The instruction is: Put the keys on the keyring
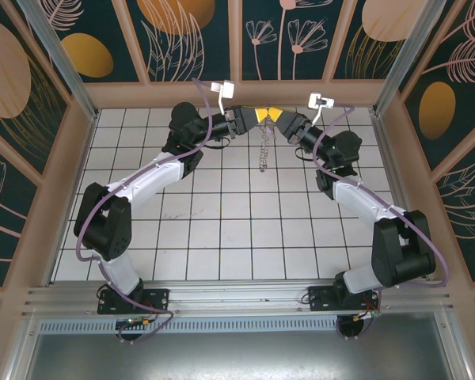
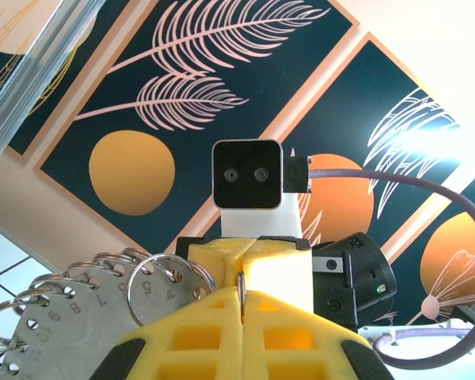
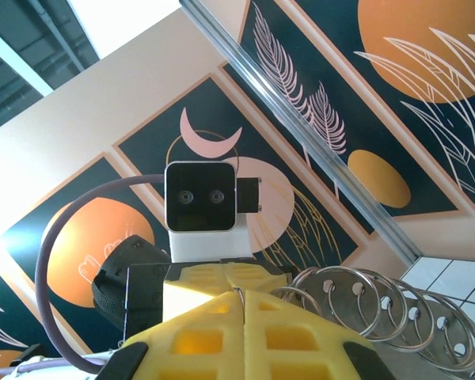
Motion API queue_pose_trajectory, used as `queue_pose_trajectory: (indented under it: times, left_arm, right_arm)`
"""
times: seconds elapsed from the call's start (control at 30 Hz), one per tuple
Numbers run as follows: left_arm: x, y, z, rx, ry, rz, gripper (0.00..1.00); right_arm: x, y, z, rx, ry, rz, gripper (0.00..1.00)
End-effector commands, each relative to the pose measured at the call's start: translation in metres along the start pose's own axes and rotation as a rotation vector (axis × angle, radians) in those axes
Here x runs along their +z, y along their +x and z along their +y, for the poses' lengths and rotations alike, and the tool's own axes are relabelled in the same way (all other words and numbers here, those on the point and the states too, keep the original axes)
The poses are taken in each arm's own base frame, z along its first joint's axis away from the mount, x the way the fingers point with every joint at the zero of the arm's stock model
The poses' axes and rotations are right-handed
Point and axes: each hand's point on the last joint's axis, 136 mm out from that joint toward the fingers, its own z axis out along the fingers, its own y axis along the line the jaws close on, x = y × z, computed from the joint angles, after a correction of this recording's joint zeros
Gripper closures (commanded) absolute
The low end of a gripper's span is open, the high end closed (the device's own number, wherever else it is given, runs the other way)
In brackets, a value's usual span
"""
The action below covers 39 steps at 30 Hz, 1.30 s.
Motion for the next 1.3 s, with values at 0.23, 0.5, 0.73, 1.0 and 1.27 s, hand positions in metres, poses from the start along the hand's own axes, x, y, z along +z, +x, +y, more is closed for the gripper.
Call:
queue_pose_trajectory:
  times: [0.23, 0.5, 0.73, 1.0, 1.27]
  left_arm:
    - [-0.006, -0.017, -0.002, 0.147, -0.085, 0.004, 0.68]
    - [-0.028, -0.034, 0.01, 0.265, -0.203, 0.104, 0.45]
    - [-0.016, -0.021, 0.022, 0.246, -0.138, 0.258, 0.41]
    - [-0.01, -0.009, 0.034, 0.192, -0.087, 0.307, 0.5]
    - [-0.007, -0.002, 0.051, 0.153, -0.093, 0.309, 0.53]
  right_arm:
    - [-0.002, -0.018, 0.004, -0.121, -0.001, 0.095, 1.0]
    - [-0.005, -0.013, -0.019, -0.212, 0.022, 0.335, 1.0]
    - [-0.001, -0.006, -0.038, -0.168, -0.042, 0.471, 1.0]
    - [0.002, 0.002, -0.05, -0.115, -0.079, 0.506, 1.0]
    - [0.005, 0.004, -0.047, -0.117, -0.09, 0.503, 1.0]
